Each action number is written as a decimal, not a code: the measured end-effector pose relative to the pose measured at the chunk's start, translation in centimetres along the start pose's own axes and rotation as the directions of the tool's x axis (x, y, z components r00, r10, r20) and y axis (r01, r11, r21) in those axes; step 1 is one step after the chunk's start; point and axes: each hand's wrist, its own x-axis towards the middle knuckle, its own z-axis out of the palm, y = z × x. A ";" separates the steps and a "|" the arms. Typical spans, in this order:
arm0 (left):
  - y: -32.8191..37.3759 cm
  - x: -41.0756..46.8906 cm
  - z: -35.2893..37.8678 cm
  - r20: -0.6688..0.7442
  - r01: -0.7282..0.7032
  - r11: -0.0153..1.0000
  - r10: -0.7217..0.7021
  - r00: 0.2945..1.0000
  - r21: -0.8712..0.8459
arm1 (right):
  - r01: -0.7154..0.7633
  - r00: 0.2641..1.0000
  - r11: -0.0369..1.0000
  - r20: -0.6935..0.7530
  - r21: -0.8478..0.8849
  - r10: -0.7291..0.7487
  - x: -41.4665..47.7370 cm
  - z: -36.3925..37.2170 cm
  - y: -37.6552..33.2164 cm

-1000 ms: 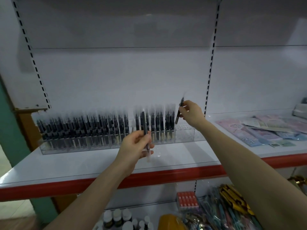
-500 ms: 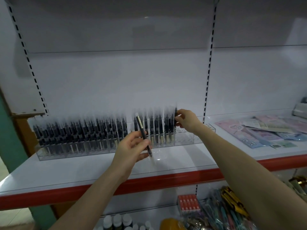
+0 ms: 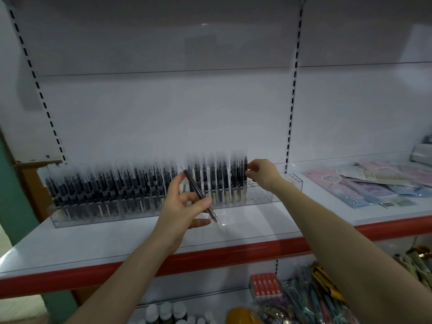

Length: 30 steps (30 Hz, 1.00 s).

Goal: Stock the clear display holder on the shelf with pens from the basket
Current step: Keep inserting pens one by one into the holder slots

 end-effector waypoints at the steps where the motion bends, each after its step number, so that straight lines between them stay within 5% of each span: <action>1: 0.1 0.0 0.0 -0.009 0.003 1.000 -0.003 1.000 -0.004 | 0.011 0.998 0.999 -0.056 0.040 -0.008 -0.4 0.0 0.0; 5: 0.4 0.2 0.2 -0.043 -0.016 0.999 0.015 0.999 -0.028 | 0.122 0.973 0.957 -0.224 0.263 -0.062 -3.8 -0.2 -1.5; 12: 0.7 0.5 1.4 -0.169 -0.084 0.992 0.068 0.983 -0.090 | 0.084 0.933 0.892 0.280 0.444 -0.227 -10.2 -1.0 -4.1; 18: 1.4 0.2 1.6 -0.251 -0.112 0.984 0.074 0.965 -0.140 | 0.015 0.956 0.859 0.245 0.512 -0.162 -10.5 -2.2 -3.4; 21: 1.1 -0.1 1.3 -0.226 -0.070 0.988 0.037 0.974 -0.140 | -0.141 0.978 0.673 0.206 0.726 -0.016 -9.9 -3.1 -3.1; 26: -0.2 -0.7 2.4 -0.185 -0.037 0.998 0.028 0.982 -0.046 | -0.261 0.964 0.149 0.248 0.954 0.098 -9.2 -2.2 -3.8; 30: -1.2 -0.4 2.4 -0.161 -0.117 0.980 0.143 0.976 0.164 | -0.229 0.970 0.167 0.211 0.959 0.122 -9.2 -1.5 -4.0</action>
